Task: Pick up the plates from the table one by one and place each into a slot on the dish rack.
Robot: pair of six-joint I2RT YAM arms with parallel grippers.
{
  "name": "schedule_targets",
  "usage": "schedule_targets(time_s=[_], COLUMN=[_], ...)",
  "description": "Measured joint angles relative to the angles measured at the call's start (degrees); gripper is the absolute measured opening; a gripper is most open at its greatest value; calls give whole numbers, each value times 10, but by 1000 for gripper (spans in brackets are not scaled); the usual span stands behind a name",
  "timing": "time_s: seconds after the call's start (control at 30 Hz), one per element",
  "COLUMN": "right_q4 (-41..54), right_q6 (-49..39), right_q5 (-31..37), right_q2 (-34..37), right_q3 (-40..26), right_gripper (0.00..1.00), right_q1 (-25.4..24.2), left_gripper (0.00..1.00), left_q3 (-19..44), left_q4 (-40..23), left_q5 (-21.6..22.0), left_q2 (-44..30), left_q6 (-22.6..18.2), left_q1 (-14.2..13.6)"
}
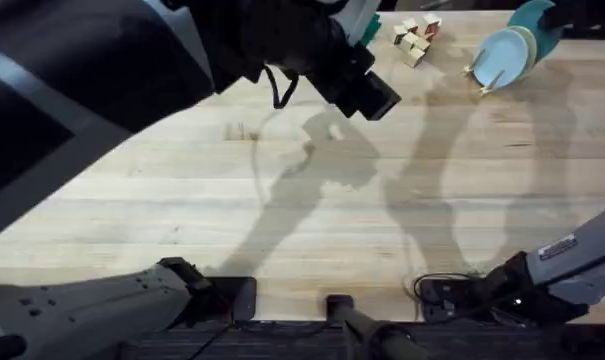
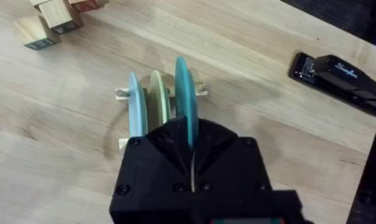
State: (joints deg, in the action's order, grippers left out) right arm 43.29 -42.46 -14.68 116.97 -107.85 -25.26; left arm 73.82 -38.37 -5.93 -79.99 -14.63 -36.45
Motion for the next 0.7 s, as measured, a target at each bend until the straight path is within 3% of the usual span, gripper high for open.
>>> schedule_targets(time_s=[0.7], right_q4=[-1], right_q6=[0], right_q5=[-4], right_q2=[19], right_q3=[0], right_gripper=[34], right_q1=[0], left_gripper=[993], left_q3=[0], left_q4=[0], left_q5=[0], left_q2=[0], left_q6=[0], left_q1=[0])
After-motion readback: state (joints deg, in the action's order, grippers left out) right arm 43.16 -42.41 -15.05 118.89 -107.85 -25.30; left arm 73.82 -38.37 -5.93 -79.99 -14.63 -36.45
